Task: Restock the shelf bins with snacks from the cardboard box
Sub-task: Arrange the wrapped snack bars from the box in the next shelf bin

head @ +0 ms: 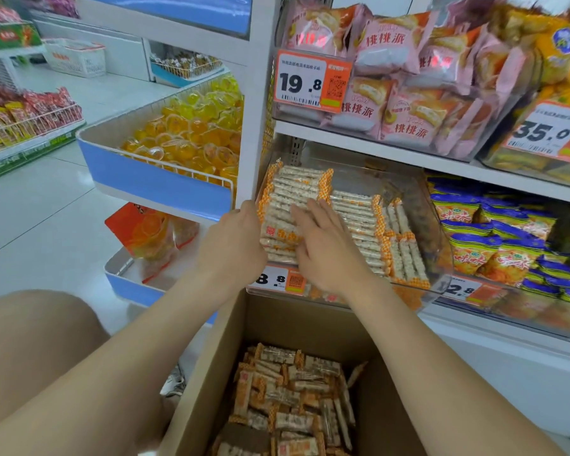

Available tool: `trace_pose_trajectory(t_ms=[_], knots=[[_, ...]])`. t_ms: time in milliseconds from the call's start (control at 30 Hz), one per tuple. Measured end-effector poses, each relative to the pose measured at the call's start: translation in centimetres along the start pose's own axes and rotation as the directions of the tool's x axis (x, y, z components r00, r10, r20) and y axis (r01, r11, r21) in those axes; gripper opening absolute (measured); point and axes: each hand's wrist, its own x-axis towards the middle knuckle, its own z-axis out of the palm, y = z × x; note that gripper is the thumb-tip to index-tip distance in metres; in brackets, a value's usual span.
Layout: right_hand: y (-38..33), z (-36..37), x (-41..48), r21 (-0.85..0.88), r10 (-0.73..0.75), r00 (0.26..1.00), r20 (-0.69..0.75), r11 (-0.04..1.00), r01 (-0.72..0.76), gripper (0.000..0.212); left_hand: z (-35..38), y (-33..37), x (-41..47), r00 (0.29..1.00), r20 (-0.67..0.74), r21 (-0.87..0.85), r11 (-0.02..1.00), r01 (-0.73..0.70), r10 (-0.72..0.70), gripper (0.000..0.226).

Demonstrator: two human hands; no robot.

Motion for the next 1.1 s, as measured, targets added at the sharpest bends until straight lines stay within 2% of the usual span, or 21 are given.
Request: trace_pose_trajectory(t_ms=[100, 200, 300, 367, 433, 467, 533, 600, 633, 700, 767, 867, 933, 1000, 1033, 1100], knots=[[-0.4, -1.0, -0.7, 0.103, 0.027, 0.993, -0.113, 0.995, -0.015, 0.072, 0.2, 0.1, -0.8, 0.999, -0.038, 0.03, 1.0, -0.01, 0.011, 0.03], [-1.3, -1.3, -2.3, 0.126, 0.017, 0.952, -0.306, 0.992, 0.022, 0.057, 0.4, 0.1, -1.9, 0.982, -0.162, 0.168, 0.983, -0.074, 0.101, 0.048], [-1.8, -1.2, -5.4, 0.122, -0.042, 0.879, -0.475, 0.986, 0.113, 0.032, 0.0, 0.9, -3.7, 0.929, -0.297, 0.103, 0.974, -0.2, 0.221, 0.035], [-1.7, -0.4, -8.2, 0.168, -0.069, 0.883, -0.464, 0.972, 0.165, 0.02, 0.3, 1.3, -5.2, 0.948, -0.194, 0.003, 0.967, -0.255, 0.251, 0.021], [-1.4, 0.8, -10.8, 0.25, -0.054, 0.956, -0.289, 0.96, 0.13, 0.018, 1.6, 1.2, -6.5, 0.959, 0.054, -0.042, 0.96, -0.278, 0.28, 0.014], [-1.0, 1.7, -11.9, 0.29, -0.028, 0.988, -0.149, 0.954, 0.071, 0.019, 2.6, 1.1, -7.1, 0.934, 0.208, -0.042, 0.957, -0.287, 0.29, 0.013], [0.0, 3.9, -13.8, 0.344, 0.029, 0.982, 0.185, 0.934, -0.092, 0.021, 5.3, 0.7, -8.1, 0.818, 0.507, 0.016, 0.946, -0.323, 0.271, 0.01], [1.2, 6.7, -15.6, 0.33, 0.055, 0.873, 0.484, 0.913, -0.24, 0.02, 8.7, 0.4, -9.4, 0.65, 0.735, 0.064, 0.935, -0.348, 0.192, 0.01], [1.9, 8.4, -16.3, 0.295, 0.058, 0.797, 0.601, 0.911, -0.289, 0.02, 10.7, 0.0, -10.0, 0.578, 0.803, 0.076, 0.937, -0.34, 0.144, 0.01], [3.2, 12.0, -17.6, 0.188, 0.081, 0.636, 0.767, 0.92, -0.344, 0.02, 14.5, -0.9, -11.2, 0.481, 0.874, 0.106, 0.94, -0.325, 0.067, 0.007], [4.1, 15.5, -18.6, 0.106, 0.125, 0.512, 0.85, 0.911, -0.399, 0.026, 18.2, -2.3, -12.4, 0.409, 0.912, 0.113, 0.944, -0.308, 0.024, 0.016], [4.8, 19.3, -20.0, 0.017, 0.201, 0.452, 0.869, 0.901, -0.434, 0.023, 22.4, -4.7, -14.3, 0.336, 0.941, 0.124, 0.972, -0.199, -0.051, 0.023], [5.3, 21.2, -20.7, -0.034, 0.258, 0.415, 0.872, 0.879, -0.475, 0.036, 25.1, -6.2, -15.5, 0.322, 0.943, 0.135, 0.982, -0.131, -0.087, 0.021], [6.2, 22.8, -21.1, -0.068, 0.33, 0.375, 0.866, 0.821, -0.566, 0.029, 27.7, -7.1, -16.4, 0.322, 0.939, 0.155, 0.984, -0.09, -0.119, 0.022], [6.7, 23.7, -21.5, -0.084, 0.377, 0.353, 0.856, 0.775, -0.626, 0.022, 28.9, -7.4, -16.8, 0.326, 0.937, 0.155, 0.985, -0.073, -0.124, 0.024], [7.4, 25.6, -22.1, -0.103, 0.461, 0.281, 0.841, 0.648, -0.755, 0.029, 31.1, -7.6, -17.3, 0.336, 0.934, 0.151, 0.987, -0.06, -0.122, 0.028]])
